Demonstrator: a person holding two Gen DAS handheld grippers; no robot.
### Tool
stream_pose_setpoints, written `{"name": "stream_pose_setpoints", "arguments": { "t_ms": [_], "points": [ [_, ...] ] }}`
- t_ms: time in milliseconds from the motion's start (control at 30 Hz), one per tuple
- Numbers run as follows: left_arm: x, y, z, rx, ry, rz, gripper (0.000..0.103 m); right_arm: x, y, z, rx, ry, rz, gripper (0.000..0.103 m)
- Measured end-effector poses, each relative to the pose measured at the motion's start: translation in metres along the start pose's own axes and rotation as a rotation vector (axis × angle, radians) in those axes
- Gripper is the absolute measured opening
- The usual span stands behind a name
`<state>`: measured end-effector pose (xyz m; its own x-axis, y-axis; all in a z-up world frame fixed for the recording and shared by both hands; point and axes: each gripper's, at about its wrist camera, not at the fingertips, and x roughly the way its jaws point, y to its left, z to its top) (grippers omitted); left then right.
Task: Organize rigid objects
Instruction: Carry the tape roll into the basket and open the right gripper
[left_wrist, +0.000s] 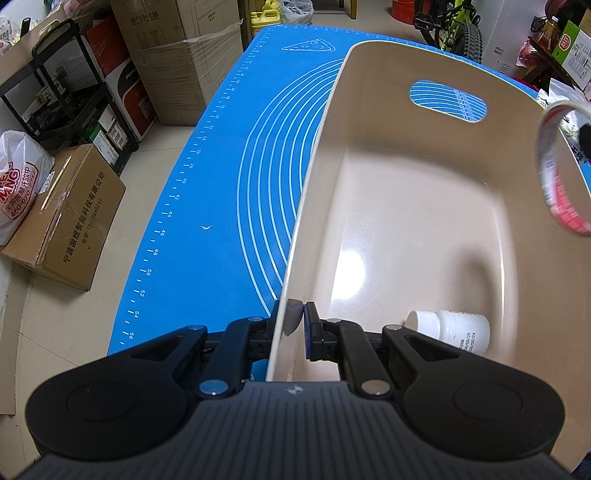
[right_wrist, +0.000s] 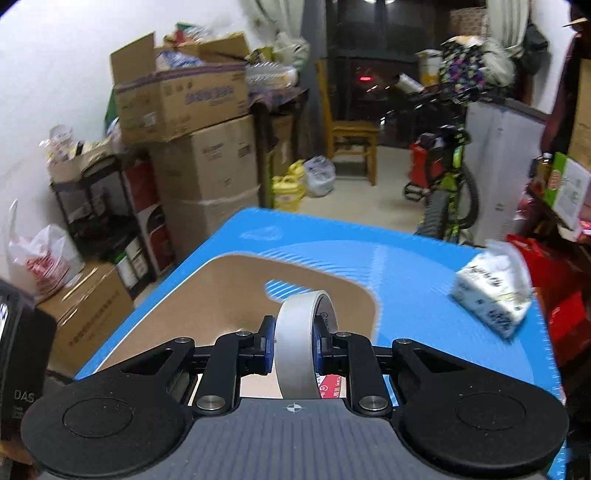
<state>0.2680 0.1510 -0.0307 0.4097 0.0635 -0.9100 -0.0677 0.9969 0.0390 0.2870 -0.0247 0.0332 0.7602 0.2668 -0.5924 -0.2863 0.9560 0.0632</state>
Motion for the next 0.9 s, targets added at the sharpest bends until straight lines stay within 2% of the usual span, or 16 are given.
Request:
{"name": "stream_pose_setpoints", "arguments": {
  "t_ms": [233, 433, 600, 667, 733, 800, 900],
  "points": [
    [0.000, 0.000, 0.000, 0.001, 0.000, 0.001, 0.012, 0.020, 0.024, -0.013, -0.036, 0.080, 0.039, 0.030],
    [0.000, 0.001, 0.000, 0.001, 0.000, 0.001, 0.012, 0.040, 0.032, -0.030, -0.055, 0.196, 0.042, 0.030],
    [0.000, 0.001, 0.000, 0.000, -0.001, 0.001, 0.012, 0.046, 0.035, -0.042, -0.063, 0.253, 0.043, 0.031],
    [0.000, 0.001, 0.000, 0.000, 0.000, 0.001, 0.012, 0.043, 0.035, -0.044, -0.072, 0.242, 0.030, 0.042],
    [0.000, 0.000, 0.000, 0.001, 0.000, 0.002, 0.012, 0.039, 0.035, -0.042, -0.078, 0.226, 0.030, 0.061],
    [0.000, 0.001, 0.000, 0.001, 0.000, 0.002, 0.012, 0.029, 0.034, -0.040, -0.067, 0.196, 0.029, 0.069],
    [0.001, 0.001, 0.000, 0.000, 0.000, 0.001, 0.012, 0.015, 0.031, -0.033, -0.050, 0.159, 0.027, 0.072]
  ]
}}
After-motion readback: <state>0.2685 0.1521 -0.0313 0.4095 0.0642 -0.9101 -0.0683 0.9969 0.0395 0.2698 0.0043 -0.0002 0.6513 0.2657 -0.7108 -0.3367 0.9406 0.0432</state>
